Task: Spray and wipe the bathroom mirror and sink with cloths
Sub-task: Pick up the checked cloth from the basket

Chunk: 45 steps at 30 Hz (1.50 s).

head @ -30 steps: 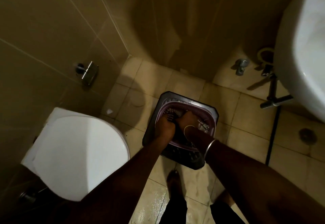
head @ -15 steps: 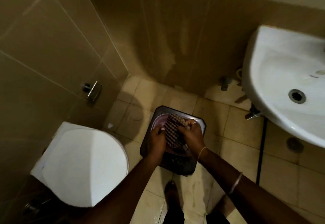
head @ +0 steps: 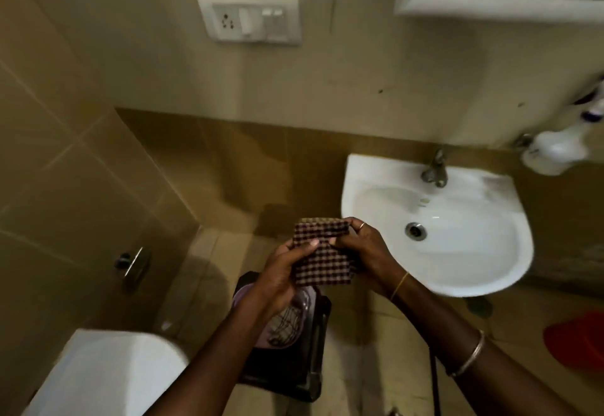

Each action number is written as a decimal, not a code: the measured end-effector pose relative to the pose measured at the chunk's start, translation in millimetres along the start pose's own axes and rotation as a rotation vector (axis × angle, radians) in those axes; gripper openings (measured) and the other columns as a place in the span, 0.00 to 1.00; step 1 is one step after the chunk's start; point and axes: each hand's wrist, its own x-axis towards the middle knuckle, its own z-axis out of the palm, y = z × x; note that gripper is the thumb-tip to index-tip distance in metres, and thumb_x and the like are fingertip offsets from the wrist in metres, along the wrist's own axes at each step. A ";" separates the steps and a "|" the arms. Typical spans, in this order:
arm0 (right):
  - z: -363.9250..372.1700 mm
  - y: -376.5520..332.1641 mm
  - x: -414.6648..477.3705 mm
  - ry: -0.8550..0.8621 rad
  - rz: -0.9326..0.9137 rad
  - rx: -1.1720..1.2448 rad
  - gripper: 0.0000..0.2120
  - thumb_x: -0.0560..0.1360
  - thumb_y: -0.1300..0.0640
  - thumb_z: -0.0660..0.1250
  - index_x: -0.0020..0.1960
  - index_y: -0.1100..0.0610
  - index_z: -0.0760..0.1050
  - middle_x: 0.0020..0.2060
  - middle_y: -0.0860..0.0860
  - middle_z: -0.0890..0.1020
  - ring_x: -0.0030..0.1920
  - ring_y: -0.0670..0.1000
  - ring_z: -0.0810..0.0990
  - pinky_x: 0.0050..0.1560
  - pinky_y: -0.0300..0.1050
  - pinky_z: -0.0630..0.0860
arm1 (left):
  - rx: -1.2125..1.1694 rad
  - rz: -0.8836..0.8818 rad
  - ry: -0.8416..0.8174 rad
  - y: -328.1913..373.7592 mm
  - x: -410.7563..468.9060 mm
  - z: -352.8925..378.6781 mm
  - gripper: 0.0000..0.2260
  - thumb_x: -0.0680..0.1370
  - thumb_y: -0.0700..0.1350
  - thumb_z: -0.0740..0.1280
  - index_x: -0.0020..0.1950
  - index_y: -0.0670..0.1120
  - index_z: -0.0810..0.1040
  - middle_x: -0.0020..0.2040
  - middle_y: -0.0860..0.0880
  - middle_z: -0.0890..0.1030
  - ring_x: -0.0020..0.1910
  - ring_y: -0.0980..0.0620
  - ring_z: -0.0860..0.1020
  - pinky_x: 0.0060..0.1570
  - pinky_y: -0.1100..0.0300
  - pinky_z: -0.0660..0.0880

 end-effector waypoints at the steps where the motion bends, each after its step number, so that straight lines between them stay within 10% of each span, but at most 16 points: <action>1: -13.4 -16.1 -4.4 -0.007 -0.030 -0.016 0.22 0.67 0.59 0.77 0.58 0.64 0.79 0.54 0.62 0.86 0.54 0.63 0.84 0.55 0.58 0.81 | 0.014 0.006 -0.006 6.2 1.7 19.2 0.24 0.73 0.43 0.75 0.68 0.38 0.78 0.63 0.34 0.82 0.62 0.34 0.80 0.64 0.36 0.76; 16: -206.8 -106.3 -29.1 0.231 -0.195 -0.141 0.21 0.67 0.57 0.83 0.58 0.54 0.81 0.55 0.54 0.85 0.58 0.56 0.84 0.57 0.52 0.84 | -0.093 -0.030 -0.134 -6.0 37.2 230.8 0.17 0.81 0.38 0.65 0.70 0.36 0.74 0.62 0.35 0.82 0.58 0.37 0.84 0.48 0.46 0.84; 24: -349.1 -141.0 0.2 1.062 -0.426 -0.301 0.31 0.70 0.46 0.80 0.65 0.58 0.74 0.60 0.56 0.79 0.60 0.55 0.78 0.60 0.49 0.77 | -0.179 0.028 -0.155 -11.4 71.0 279.5 0.16 0.85 0.37 0.60 0.72 0.38 0.72 0.66 0.35 0.80 0.61 0.37 0.82 0.47 0.49 0.84; 35: -427.8 -196.5 78.7 0.847 -0.470 -0.307 0.32 0.68 0.51 0.83 0.66 0.56 0.72 0.56 0.50 0.79 0.54 0.51 0.78 0.59 0.45 0.76 | -0.125 0.089 -0.179 -12.8 82.6 284.7 0.19 0.81 0.36 0.62 0.73 0.42 0.72 0.69 0.36 0.78 0.67 0.34 0.77 0.61 0.41 0.79; 45: -430.4 -198.8 107.7 0.955 -0.434 -0.231 0.19 0.73 0.51 0.77 0.61 0.57 0.79 0.54 0.56 0.84 0.54 0.58 0.82 0.58 0.48 0.78 | -0.132 0.085 -0.131 1.7 82.6 278.9 0.20 0.81 0.36 0.64 0.73 0.42 0.73 0.69 0.36 0.78 0.65 0.35 0.79 0.45 0.48 0.83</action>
